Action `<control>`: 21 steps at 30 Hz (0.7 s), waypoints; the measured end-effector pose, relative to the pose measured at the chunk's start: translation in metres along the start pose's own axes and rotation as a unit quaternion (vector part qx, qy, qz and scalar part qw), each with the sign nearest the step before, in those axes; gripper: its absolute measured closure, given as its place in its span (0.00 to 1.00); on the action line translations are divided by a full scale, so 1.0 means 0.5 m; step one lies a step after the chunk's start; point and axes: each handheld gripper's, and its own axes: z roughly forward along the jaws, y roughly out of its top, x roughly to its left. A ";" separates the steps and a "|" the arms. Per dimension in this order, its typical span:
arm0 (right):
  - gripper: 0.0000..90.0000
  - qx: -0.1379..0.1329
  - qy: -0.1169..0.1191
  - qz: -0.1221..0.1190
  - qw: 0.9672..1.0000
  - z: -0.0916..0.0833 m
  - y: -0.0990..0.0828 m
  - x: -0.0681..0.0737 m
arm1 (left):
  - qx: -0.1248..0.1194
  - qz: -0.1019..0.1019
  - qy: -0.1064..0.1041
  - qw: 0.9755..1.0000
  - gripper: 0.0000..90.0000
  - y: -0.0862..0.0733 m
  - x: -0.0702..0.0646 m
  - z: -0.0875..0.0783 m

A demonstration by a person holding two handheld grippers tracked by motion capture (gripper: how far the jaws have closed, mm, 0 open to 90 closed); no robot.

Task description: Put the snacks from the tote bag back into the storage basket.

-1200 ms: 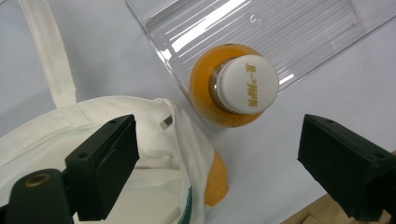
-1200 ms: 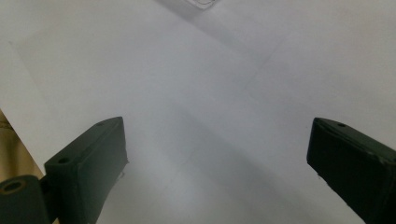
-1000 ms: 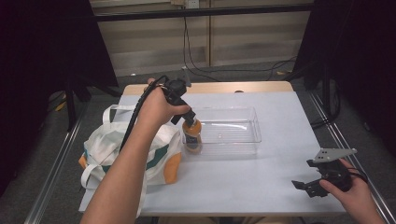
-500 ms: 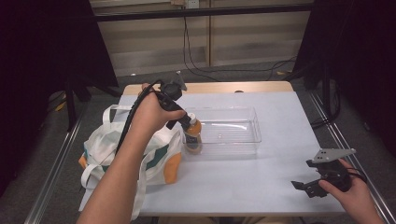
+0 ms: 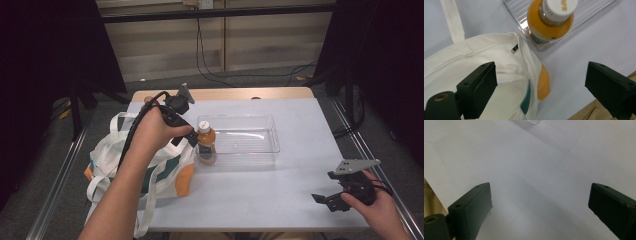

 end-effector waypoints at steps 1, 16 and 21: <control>0.05 0.000 0.000 0.000 1.000 0.000 0.000 0.000 | 0.002 0.000 0.000 1.000 0.11 -0.003 0.001 0.002; 0.05 0.002 0.001 0.000 1.000 0.002 0.000 0.001 | 0.001 0.001 -0.002 1.000 0.12 -0.043 0.010 0.013; 0.05 0.002 0.000 0.001 1.000 0.002 0.001 0.002 | -0.009 0.002 -0.005 1.000 0.11 -0.051 0.008 0.013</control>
